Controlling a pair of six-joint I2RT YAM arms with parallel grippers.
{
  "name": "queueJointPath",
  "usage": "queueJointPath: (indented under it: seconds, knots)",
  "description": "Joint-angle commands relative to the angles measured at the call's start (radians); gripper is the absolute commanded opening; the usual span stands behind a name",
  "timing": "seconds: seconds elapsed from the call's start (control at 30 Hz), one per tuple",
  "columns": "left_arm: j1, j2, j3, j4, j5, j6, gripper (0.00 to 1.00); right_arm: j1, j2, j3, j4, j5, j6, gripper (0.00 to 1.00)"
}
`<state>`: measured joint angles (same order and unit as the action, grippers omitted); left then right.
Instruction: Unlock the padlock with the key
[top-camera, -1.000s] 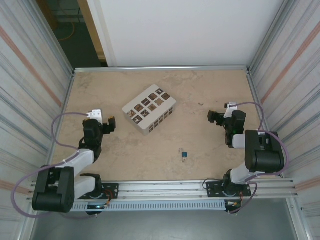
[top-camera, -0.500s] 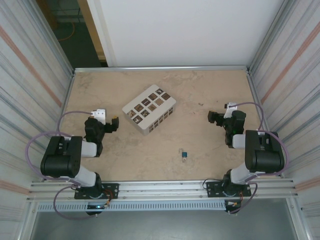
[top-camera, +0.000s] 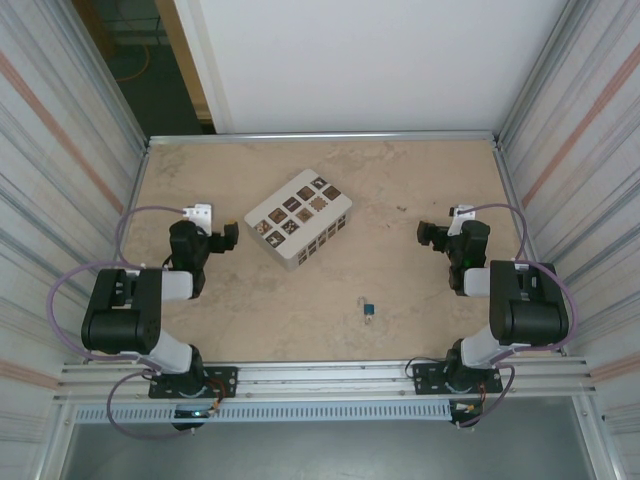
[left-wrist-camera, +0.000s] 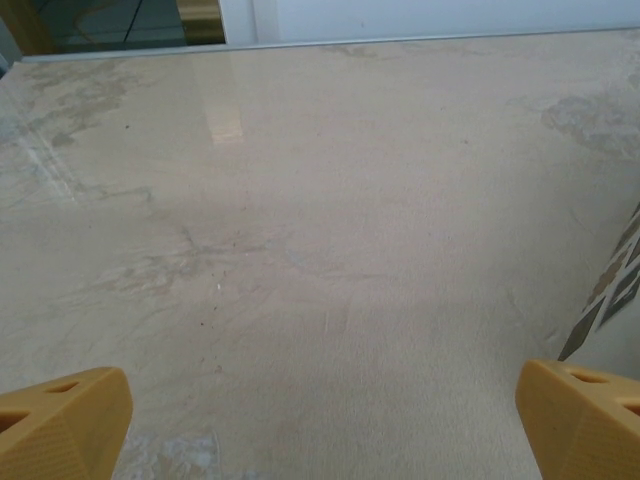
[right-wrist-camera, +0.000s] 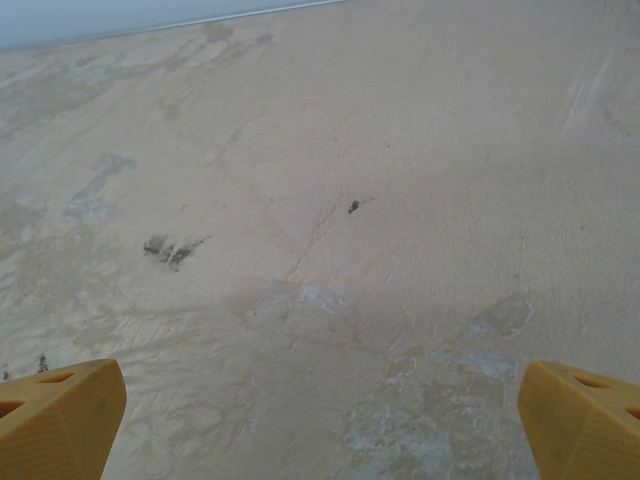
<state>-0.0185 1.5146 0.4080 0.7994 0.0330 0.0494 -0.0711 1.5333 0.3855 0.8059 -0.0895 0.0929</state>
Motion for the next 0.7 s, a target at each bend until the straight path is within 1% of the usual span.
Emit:
queueJointPath:
  seconds: [0.0,0.67]
  knots:
    - [0.007,-0.004,0.005,-0.011,-0.003,0.012,0.99,0.008,0.007,0.022,-0.007,0.023,-0.011,0.99]
    - [0.007,-0.004,0.005,-0.011,-0.005,0.013,0.99,0.013,0.006,0.023,-0.011,0.033,-0.013,0.99]
